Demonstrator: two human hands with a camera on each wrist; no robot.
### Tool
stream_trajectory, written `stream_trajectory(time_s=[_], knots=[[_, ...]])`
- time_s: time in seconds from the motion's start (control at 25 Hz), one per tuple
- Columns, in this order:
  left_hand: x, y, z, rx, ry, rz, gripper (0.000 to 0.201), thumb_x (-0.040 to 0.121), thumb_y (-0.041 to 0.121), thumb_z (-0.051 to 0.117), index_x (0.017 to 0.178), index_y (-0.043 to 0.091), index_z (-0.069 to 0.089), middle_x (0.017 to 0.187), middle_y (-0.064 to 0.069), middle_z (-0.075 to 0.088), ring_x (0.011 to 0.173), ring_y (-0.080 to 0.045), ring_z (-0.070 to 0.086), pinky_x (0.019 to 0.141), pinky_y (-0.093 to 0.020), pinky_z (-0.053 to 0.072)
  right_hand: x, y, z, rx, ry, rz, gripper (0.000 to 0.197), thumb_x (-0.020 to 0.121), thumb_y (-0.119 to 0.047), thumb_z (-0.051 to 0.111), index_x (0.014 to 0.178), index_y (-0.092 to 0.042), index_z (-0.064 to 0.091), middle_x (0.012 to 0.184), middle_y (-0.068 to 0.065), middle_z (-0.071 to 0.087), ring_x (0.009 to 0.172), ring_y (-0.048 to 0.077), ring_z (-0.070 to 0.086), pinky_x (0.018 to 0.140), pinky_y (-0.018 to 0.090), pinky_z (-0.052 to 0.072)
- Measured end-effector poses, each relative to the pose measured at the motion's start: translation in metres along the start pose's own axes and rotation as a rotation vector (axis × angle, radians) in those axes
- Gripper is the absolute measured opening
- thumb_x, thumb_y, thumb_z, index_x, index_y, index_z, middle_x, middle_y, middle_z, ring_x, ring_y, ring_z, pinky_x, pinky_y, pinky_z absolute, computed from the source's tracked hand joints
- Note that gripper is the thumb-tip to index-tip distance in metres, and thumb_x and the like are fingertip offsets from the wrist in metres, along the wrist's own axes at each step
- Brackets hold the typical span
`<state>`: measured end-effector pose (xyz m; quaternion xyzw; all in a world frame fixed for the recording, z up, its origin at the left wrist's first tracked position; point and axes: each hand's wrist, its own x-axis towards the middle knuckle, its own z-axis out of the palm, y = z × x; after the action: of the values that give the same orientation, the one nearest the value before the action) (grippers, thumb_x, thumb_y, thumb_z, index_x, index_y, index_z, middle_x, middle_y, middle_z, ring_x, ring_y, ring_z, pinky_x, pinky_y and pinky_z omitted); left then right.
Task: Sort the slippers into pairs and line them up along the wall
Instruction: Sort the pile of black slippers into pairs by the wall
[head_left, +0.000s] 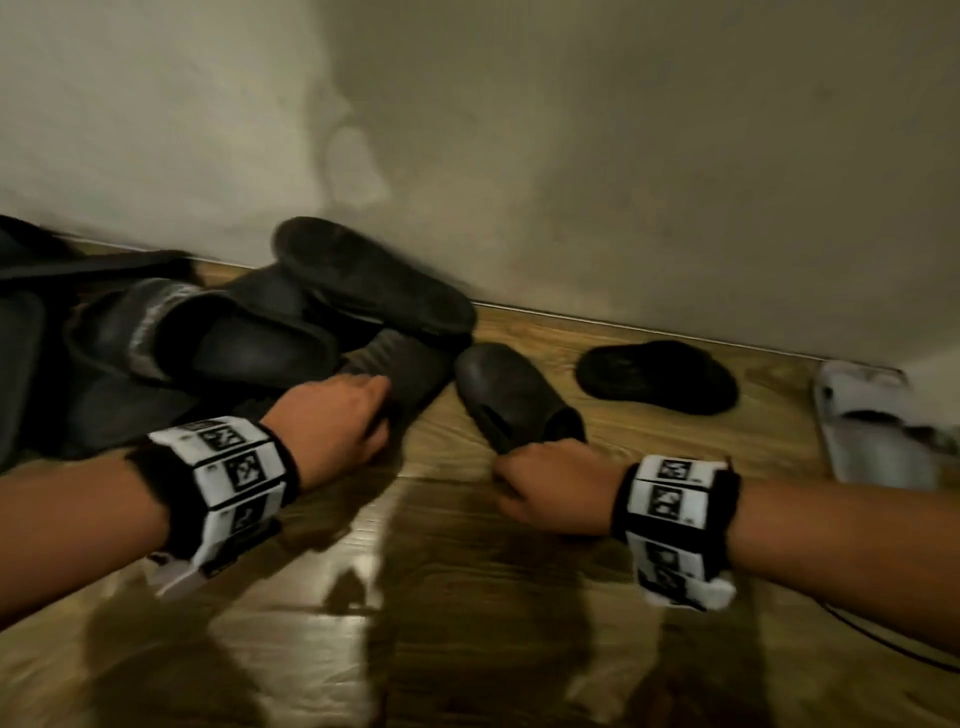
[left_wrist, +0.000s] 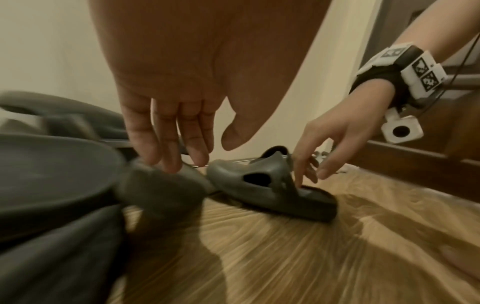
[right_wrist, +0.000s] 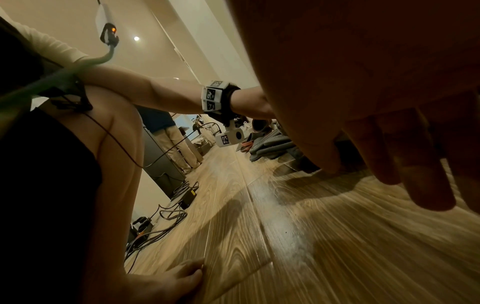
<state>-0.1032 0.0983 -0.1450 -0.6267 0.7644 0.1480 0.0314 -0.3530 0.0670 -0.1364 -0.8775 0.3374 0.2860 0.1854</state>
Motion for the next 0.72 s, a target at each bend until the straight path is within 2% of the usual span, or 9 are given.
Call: stream_trajectory(time_s=[0.08,0.16,0.28,0.4,0.56,0.64,0.72], knots=[[0.006,0.026,0.001,0.016,-0.043,0.056,0.026,0.088,0.041,0.048,0.103,0.020,0.052,0.109,-0.003,0.065,0.102,-0.023,0.064,0.082,-0.033,0.050,-0.007,0.005,0.004,0.018,0.001,-0.013,0.029,0.096,-0.037,0.044,0.096,-0.011,0.057,0.100,0.012,0.066,0.088,0.033,0.064,0.069,0.037,0.046],[0.009,0.044,0.000,0.021,-0.066,0.089,0.025,0.088,0.041,0.047,0.102,0.021,0.051,0.109,-0.002,0.064,0.102,-0.022,0.063,0.082,-0.033,0.050,-0.006,0.007,0.004,0.025,0.035,-0.026,0.030,0.096,-0.038,0.044,0.094,-0.010,0.057,0.093,0.012,0.066,0.080,0.031,0.063,0.064,0.035,0.043],[0.001,0.040,-0.006,0.041,-0.064,0.048,0.026,0.088,0.040,0.046,0.104,0.020,0.051,0.109,-0.004,0.063,0.102,-0.025,0.063,0.082,-0.035,0.051,0.009,-0.005,-0.002,0.012,0.089,-0.067,0.034,0.095,-0.043,0.044,0.100,-0.013,0.059,0.100,0.010,0.067,0.089,0.030,0.065,0.072,0.039,0.052],[-0.025,0.005,-0.010,0.064,-0.052,-0.087,0.027,0.088,0.038,0.046,0.105,0.017,0.051,0.111,-0.006,0.064,0.101,-0.028,0.063,0.080,-0.037,0.050,0.033,-0.032,-0.012,-0.031,0.106,-0.165,0.036,0.095,-0.046,0.043,0.109,-0.018,0.059,0.112,0.007,0.067,0.102,0.027,0.064,0.083,0.039,0.052],[-0.060,-0.065,-0.011,0.115,-0.020,-0.352,0.034,0.088,0.036,0.048,0.111,0.012,0.050,0.115,-0.011,0.059,0.107,-0.032,0.059,0.084,-0.040,0.048,0.059,-0.054,-0.009,-0.029,0.089,-0.249,0.036,0.094,-0.054,0.039,0.110,-0.029,0.058,0.113,-0.004,0.067,0.102,0.016,0.064,0.085,0.036,0.052],[-0.074,-0.096,-0.008,0.127,0.022,-0.494,0.039,0.088,0.036,0.050,0.117,0.010,0.048,0.120,-0.013,0.056,0.112,-0.032,0.056,0.089,-0.041,0.046,0.067,-0.058,-0.012,-0.047,0.098,-0.241,0.041,0.092,-0.063,0.033,0.112,-0.037,0.057,0.114,-0.014,0.067,0.101,0.007,0.063,0.085,0.031,0.052],[-0.080,-0.106,0.002,0.104,0.025,-0.565,0.041,0.088,0.036,0.051,0.119,0.010,0.048,0.123,-0.013,0.055,0.114,-0.032,0.054,0.092,-0.041,0.045,0.075,-0.065,-0.019,-0.050,0.092,-0.220,0.045,0.088,-0.070,0.028,0.113,-0.044,0.054,0.115,-0.020,0.065,0.100,0.000,0.062,0.085,0.026,0.051]])
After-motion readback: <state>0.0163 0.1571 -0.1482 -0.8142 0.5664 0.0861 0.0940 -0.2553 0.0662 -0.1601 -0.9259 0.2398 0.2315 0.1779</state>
